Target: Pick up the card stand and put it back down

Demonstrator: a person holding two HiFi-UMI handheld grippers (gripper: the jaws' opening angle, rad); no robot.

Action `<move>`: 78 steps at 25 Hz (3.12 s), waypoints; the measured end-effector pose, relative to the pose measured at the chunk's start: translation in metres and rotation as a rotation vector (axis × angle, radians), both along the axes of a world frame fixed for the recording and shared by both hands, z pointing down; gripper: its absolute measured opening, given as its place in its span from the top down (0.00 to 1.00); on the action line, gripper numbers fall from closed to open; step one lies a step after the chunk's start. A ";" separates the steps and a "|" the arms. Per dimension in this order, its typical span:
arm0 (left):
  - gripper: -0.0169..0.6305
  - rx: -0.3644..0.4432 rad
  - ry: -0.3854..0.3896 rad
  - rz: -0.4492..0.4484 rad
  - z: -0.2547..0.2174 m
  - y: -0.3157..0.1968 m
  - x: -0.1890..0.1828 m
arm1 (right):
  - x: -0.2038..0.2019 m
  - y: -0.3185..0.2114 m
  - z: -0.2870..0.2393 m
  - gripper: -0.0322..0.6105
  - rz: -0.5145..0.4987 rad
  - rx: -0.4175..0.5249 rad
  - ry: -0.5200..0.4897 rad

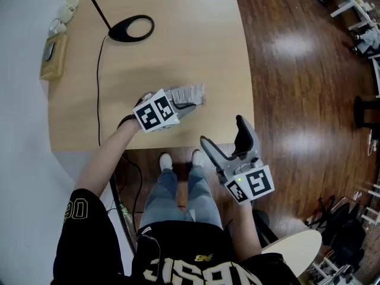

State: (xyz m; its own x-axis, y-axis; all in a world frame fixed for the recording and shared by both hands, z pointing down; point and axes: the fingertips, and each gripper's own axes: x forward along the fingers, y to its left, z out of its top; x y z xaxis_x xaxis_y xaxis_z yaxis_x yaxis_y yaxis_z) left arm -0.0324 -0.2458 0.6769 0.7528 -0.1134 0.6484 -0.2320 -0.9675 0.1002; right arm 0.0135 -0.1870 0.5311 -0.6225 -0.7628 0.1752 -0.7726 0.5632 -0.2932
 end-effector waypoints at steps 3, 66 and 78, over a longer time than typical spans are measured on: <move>0.87 0.068 0.021 -0.033 -0.052 -0.009 -0.009 | -0.006 -0.013 -0.037 0.21 -0.014 0.080 0.013; 0.88 0.689 0.321 -0.894 -0.321 0.060 -0.154 | -0.029 -0.046 -0.182 0.21 0.182 0.283 0.104; 0.88 0.545 0.340 -0.648 -0.295 0.043 -0.048 | 0.083 -0.009 -0.167 0.21 0.419 0.237 0.129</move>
